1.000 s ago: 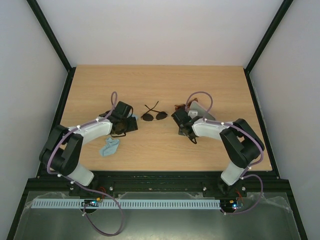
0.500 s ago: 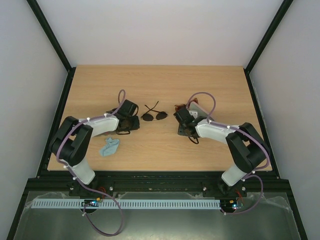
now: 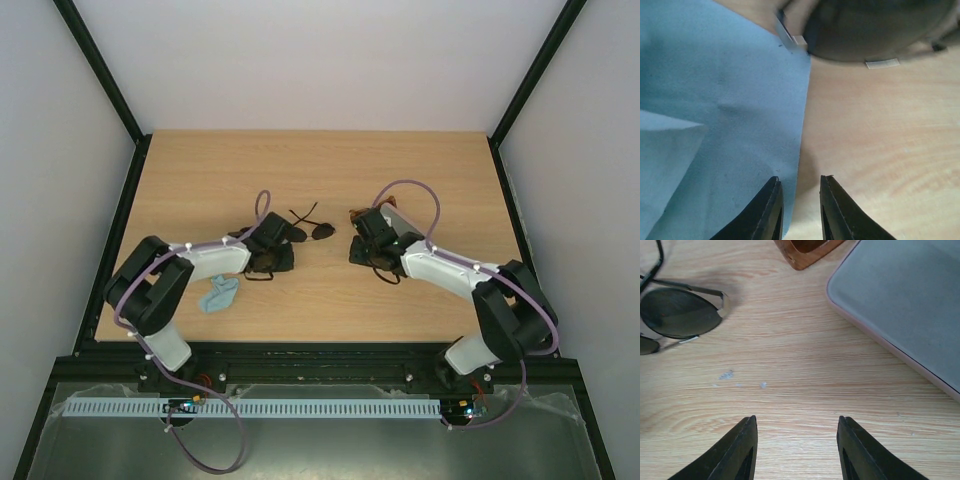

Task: Organize the sunglasses
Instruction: Move the glasses cleaning cloth to the center of the board, then adjust the glasses cleaning cloth at the center of the board.

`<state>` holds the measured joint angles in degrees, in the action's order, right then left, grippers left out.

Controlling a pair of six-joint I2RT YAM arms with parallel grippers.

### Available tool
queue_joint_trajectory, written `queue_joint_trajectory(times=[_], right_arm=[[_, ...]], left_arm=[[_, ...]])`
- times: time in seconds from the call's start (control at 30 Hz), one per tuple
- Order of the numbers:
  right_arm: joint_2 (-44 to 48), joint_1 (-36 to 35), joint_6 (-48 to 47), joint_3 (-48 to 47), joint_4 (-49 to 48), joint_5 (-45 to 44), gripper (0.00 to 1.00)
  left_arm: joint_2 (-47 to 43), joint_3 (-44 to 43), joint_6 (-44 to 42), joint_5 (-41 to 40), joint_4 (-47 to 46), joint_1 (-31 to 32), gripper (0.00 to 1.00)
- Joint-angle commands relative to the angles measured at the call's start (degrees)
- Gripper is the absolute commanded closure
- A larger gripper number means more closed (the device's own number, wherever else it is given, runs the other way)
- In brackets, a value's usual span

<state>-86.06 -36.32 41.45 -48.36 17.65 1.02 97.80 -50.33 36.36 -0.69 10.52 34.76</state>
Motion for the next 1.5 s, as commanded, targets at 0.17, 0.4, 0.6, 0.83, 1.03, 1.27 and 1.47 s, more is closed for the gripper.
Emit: queue_joint_trajectory(times=[0.17,0.4,0.6,0.83,1.03,1.27,1.47], right_arm=[[5.20,0.20,5.28,3.65,-4.24,-0.31,0.57],[10.08,0.19,4.65,8.68,-7.03,0.76,0.55],[12.29,0.20,-0.10,10.22,-7.04,6.49,0.55],[11.24,0.06,-4.69,11.64,-8.49,14.71,0.57],[3.90,-4.01,-7.17,6.98,-6.14,12.34,0.59],[-6.12,-7.52,-8.72,1.13,-2.18,10.06,0.59],[-9.48,-7.77,-9.81,-0.89,-2.53,18.21,0.59]], left_arm=[[-5.34,10.02,10.81,11.50,-1.00,11.41,0.75],[-5.34,12.21,19.52,24.89,-13.61,20.30,0.72],[-9.53,6.40,20.70,20.18,-7.54,20.87,0.63],[-13.34,1.40,23.27,3.21,8.12,20.17,0.61],[-13.02,3.43,24.17,-2.27,14.84,16.76,0.60],[-10.87,6.10,21.74,-3.59,17.78,13.62,0.56],[-8.93,8.04,19.18,-1.50,17.30,11.48,0.55]])
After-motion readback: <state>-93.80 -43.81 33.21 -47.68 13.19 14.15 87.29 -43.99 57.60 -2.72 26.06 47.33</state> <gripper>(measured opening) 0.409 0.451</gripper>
